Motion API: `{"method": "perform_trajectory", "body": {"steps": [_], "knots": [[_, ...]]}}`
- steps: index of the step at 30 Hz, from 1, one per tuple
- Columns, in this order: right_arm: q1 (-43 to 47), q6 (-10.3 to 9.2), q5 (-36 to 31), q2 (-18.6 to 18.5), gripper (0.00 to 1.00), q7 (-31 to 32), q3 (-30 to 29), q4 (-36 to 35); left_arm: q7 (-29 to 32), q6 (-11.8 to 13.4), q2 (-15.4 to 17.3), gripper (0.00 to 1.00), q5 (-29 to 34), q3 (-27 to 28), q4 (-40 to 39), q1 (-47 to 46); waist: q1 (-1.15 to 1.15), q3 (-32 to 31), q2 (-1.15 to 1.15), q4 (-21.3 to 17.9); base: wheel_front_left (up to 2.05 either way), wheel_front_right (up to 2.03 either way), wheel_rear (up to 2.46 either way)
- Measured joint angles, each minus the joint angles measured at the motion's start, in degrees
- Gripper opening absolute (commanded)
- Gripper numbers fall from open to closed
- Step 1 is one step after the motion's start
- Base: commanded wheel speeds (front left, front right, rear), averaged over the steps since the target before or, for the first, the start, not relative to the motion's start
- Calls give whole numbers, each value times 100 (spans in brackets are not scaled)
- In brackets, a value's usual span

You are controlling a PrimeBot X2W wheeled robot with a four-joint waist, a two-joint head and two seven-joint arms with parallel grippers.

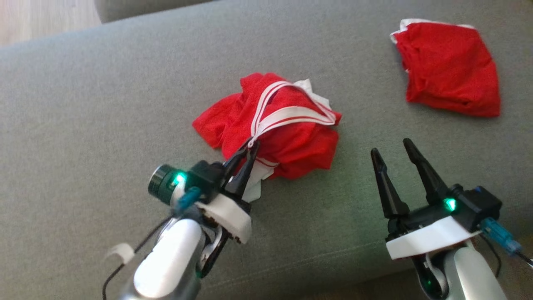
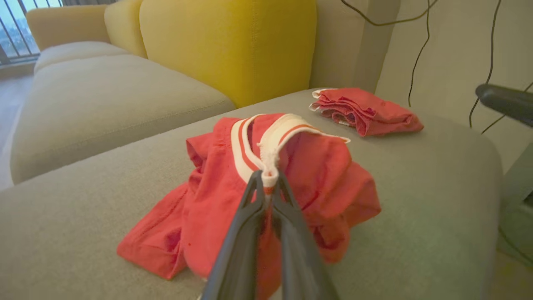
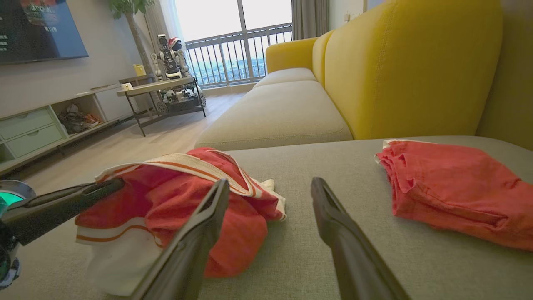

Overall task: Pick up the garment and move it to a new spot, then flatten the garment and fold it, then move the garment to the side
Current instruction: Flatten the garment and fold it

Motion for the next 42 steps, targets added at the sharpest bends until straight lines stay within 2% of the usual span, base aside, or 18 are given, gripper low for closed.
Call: {"method": "perform_trajectory", "body": {"steps": [3, 5, 6, 10, 13, 16, 20, 22, 24, 28, 31, 34, 39, 42], "knots": [[15, 0, 40, 0, 100, 0, 22, 16, 136, -261, -22, 0, -568, 27, 5, 75, -1, -193, 0, -72, 0, 0, 0], [68, 0, 60, 0, 100, 0, 31, 41, 498, -356, -44, 0, -1027, -40, -104, 49, -1, -327, 0, -134, 0, 0, 0], [68, 0, 60, 0, 100, 0, 31, 41, 498, -356, -44, 0, -1027, -40, -104, 49, -1, -327, 0, -134, 0, 0, 0], [262, 0, 169, -1, 100, 0, 67, 108, 1561, -399, -76, 0, -2229, -110, -601, -277, -1, -576, 0, -307, 0, 0, 0], [319, 0, 225, -1, 100, 0, 98, 111, 2407, -372, -109, 0, -3295, 55, -1009, -812, -1, -723, 0, -491, 0, 0, 0], [339, 0, 279, -1, 100, 0, 99, 113, 2958, 99, -132, 0, -4284, 194, -1419, -1399, -1, -838, 0, -691, 0, 0, 0], [342, 0, 376, -2, 100, 0, 70, 113, 2992, 929, -180, 0, -5197, 305, -1680, -2207, -1, -970, 0, -938, 0, 0, 0], [344, 0, 411, -2, 100, 0, 55, 113, 2837, 1218, -196, 0, -5280, 323, -1640, -2608, -1, -1029, 0, -1033, 0, 0, 0], [345, 0, 412, -2, 100, 0, 41, 110, 2685, 1384, -229, 0, -5198, 332, -1470, -2926, -1, -1071, 0, -1102, 0, 0, 0], [352, 0, 474, -2, 100, 0, 18, 96, 2536, 1496, -249, 0, -5198, 313, -1095, -2788, -1, -1052, 0, -1176, 0, 0, 0], [352, 0, 520, -2, 100, 0, 4, 90, 2243, 1356, -245, 0, -5409, 130, -938, -1951, 0, -951, 0, -1179, 0, 0, 0], [345, 0, 520, -2, 100, 0, 20, 86, 1869, 1146, -209, 0, -5528, -322, -709, -945, 0, -783, 0, -1158, 0, 0, 0], [281, 0, 509, -1, 100, 0, -4, 8, 1229, 868, -87, 0, -4823, -1060, -82, -214, 1, -390, 0, -1066, 0, 0, 0], [190, 0, 479, -1, 100, 0, -140, -14, 777, 782, 90, 0, -4491, -1179, 63, -132, 2, -211, 0, -932, 0, 0, 0]]}}
